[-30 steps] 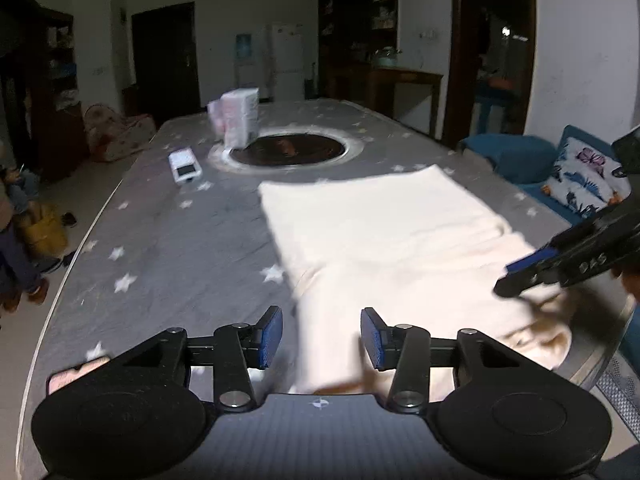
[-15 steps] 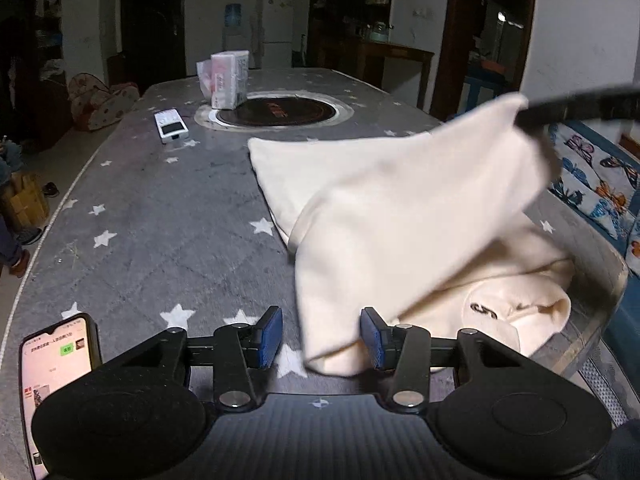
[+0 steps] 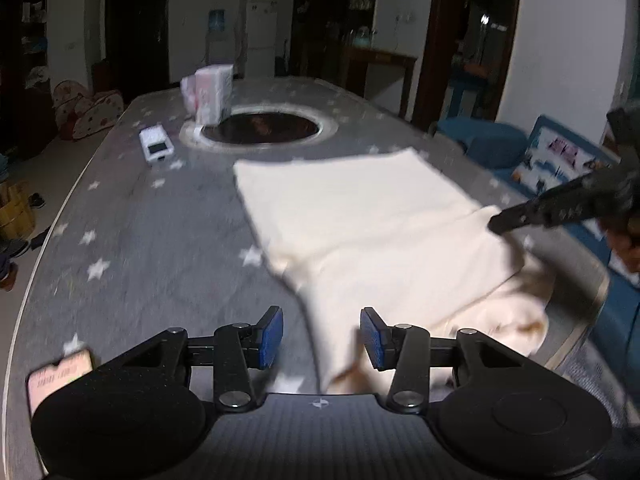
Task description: Fold clothes
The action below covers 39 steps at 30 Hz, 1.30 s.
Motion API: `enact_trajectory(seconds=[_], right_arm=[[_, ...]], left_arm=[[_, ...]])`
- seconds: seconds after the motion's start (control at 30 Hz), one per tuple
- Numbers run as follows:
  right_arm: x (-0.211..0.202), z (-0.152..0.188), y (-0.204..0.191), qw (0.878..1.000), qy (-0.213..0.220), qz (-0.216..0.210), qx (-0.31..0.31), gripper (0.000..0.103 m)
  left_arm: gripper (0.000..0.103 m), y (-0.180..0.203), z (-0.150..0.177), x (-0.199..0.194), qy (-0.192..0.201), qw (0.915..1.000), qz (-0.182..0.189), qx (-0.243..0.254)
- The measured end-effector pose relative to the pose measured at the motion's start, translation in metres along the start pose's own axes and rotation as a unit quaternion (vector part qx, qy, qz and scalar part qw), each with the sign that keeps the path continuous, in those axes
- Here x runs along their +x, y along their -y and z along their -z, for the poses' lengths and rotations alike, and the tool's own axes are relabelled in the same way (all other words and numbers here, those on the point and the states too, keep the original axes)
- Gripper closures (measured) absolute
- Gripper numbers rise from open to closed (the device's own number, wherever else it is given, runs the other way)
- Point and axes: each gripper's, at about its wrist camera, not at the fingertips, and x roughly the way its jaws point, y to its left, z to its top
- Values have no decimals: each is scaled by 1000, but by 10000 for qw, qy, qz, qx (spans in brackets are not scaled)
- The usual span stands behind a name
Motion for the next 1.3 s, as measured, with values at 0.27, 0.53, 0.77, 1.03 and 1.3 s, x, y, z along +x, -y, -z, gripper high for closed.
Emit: enact_trajectory(seconds=[0.27, 0.53, 0.77, 1.03, 1.3], right_arm=[[16, 7, 5, 9992, -176, 348, 2, 91], [2, 0, 2, 9997, 157, 179, -103, 91], [23, 4, -10, 9997, 41, -25, -246, 91], [22, 8, -18, 9989, 18, 36, -456, 90], [1, 16, -32, 9962, 278, -86, -824, 83]], left_arm=[[59, 9, -26, 48, -76, 9994, 324, -25], [59, 6, -18, 68, -237, 9995, 200, 9], [57, 8, -17, 68, -227, 9996, 136, 43], [56, 17, -20, 60, -132, 9996, -59, 243], [56, 28, -14, 48, -79, 9985, -85, 531]])
